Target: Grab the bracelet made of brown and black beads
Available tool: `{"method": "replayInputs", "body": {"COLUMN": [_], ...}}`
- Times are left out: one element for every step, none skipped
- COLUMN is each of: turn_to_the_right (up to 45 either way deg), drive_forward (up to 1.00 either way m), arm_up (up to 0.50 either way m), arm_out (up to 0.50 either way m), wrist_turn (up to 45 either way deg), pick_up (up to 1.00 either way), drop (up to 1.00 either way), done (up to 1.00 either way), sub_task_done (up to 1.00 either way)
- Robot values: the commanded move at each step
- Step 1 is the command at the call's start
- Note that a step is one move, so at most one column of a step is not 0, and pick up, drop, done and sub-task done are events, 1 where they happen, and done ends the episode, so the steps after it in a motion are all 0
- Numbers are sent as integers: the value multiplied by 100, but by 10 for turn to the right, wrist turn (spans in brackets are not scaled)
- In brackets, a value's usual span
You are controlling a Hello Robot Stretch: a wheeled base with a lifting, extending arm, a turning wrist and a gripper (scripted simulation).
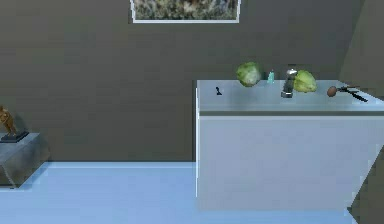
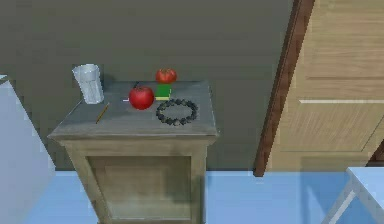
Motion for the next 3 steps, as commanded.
{"method": "replayInputs", "body": {"turn_to_the_right": [0, 0, 0], "drive_forward": [0, 0, 0], "arm_up": [50, 38, 0], "arm_out": [0, 0, 40], "wrist_turn": [0, 0, 0], "pick_up": [0, 0, 0], "drop": [0, 0, 0], "done": [0, 0, 0], "sub_task_done": [0, 0, 0]}}
